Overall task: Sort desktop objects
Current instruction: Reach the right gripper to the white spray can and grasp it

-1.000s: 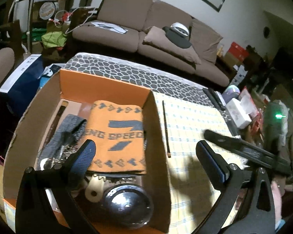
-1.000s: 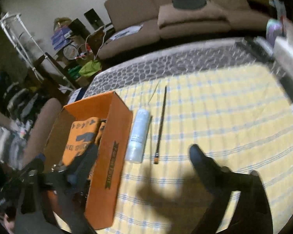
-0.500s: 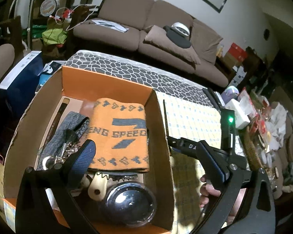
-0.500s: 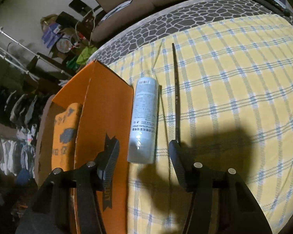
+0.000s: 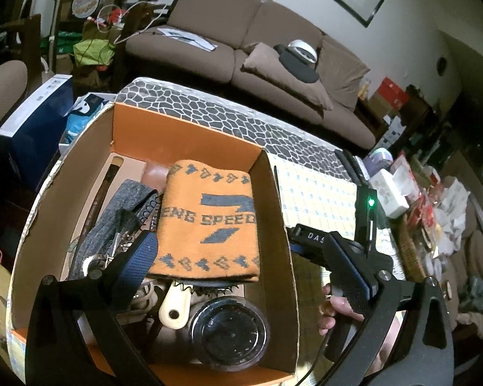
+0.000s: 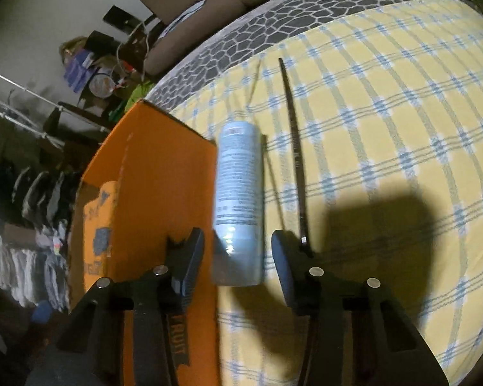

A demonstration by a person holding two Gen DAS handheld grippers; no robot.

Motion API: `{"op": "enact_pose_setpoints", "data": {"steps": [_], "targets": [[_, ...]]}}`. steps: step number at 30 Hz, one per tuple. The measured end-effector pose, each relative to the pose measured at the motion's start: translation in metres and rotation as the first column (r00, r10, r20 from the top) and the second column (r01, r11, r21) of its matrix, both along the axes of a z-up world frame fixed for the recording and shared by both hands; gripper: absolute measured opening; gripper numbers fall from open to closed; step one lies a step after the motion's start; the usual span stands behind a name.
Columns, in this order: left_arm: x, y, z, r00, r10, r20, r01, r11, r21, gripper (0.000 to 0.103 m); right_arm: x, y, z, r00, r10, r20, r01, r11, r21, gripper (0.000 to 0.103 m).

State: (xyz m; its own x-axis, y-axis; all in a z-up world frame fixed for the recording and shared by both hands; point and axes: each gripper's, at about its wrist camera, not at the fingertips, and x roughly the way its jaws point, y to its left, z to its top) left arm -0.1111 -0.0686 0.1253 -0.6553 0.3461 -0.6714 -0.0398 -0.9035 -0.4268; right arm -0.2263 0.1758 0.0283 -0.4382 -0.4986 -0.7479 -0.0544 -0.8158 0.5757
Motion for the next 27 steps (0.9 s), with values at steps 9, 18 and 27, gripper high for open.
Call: {"op": "enact_pose_setpoints", "data": {"steps": [9, 18, 27], "targets": [[0.000, 0.003, -0.001, 1.000, -0.010, 0.007, 0.010, 1.000, -0.006, 0.103, -0.001, -0.016, -0.001, 0.999, 0.043, -0.006, -0.043, 0.998, 0.054, 0.042], [0.000, 0.013, -0.001, 1.000, -0.025, 0.012, 0.025, 1.000, 0.019, 0.103, 0.003, -0.017, 0.000, 0.996, 0.082, -0.017, -0.081, 0.996, 0.047, 0.033], [0.004, 0.034, 0.005, 0.997, -0.073, -0.001, 0.073, 0.997, 0.039, 0.103, 0.037, 0.017, 0.015, 0.989, 0.150, 0.013, -0.151, 0.981, 0.122, 0.033]]}}
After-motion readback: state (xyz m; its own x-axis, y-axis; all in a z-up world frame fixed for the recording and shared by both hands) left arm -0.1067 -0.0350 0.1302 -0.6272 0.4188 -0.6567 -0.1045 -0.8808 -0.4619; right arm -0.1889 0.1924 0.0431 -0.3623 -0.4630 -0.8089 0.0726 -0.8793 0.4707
